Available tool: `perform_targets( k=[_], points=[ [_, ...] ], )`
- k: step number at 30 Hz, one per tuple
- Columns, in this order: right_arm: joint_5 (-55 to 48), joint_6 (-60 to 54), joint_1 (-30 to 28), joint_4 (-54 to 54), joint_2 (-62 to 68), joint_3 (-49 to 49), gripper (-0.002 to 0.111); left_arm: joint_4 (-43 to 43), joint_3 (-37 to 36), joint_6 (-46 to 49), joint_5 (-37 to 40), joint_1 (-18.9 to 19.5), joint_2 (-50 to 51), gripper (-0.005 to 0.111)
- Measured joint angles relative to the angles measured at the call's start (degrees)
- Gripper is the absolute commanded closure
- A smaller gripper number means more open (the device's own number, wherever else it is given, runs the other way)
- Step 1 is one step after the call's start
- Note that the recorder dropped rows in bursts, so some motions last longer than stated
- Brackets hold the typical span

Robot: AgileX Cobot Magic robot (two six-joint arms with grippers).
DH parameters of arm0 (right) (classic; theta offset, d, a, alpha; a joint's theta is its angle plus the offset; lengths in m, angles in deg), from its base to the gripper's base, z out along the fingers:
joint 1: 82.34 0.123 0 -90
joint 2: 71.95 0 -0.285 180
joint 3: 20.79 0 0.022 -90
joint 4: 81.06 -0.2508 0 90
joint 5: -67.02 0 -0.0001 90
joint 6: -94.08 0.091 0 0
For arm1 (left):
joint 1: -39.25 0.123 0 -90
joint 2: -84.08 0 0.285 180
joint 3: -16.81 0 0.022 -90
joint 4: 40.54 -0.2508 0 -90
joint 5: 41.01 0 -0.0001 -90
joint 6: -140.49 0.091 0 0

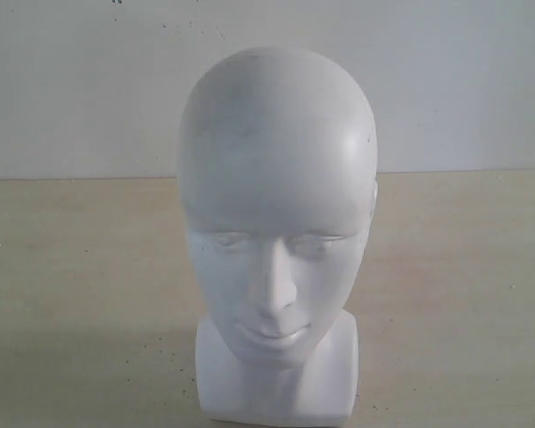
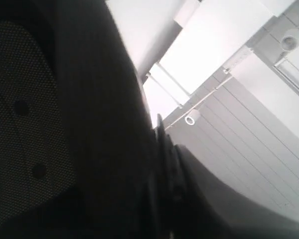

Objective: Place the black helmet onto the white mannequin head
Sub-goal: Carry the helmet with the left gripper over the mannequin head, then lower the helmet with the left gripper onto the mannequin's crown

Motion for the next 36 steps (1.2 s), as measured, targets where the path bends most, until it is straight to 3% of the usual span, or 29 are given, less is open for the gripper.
perform_targets(
  k=[6,10,23,36],
  points=[
    [0.0,0.0,0.0,0.0,0.0,0.0,0.095,-2.0,3.5,-0.3,1.3,-9.5,5.5,0.102],
    [0.0,0.0,0.0,0.0,0.0,0.0,0.095,-3.2,5.0,-1.2,-0.6,-12.8,8.2,0.102],
    [0.0,0.0,0.0,0.0,0.0,0.0,0.095,-1.6,-2.0,-4.3,-0.2,-12.8,12.4,0.102],
    [0.0,0.0,0.0,0.0,0.0,0.0,0.095,-0.7,-2.4,-4.6,-1.9,-12.6,17.1,0.102]
  ],
)
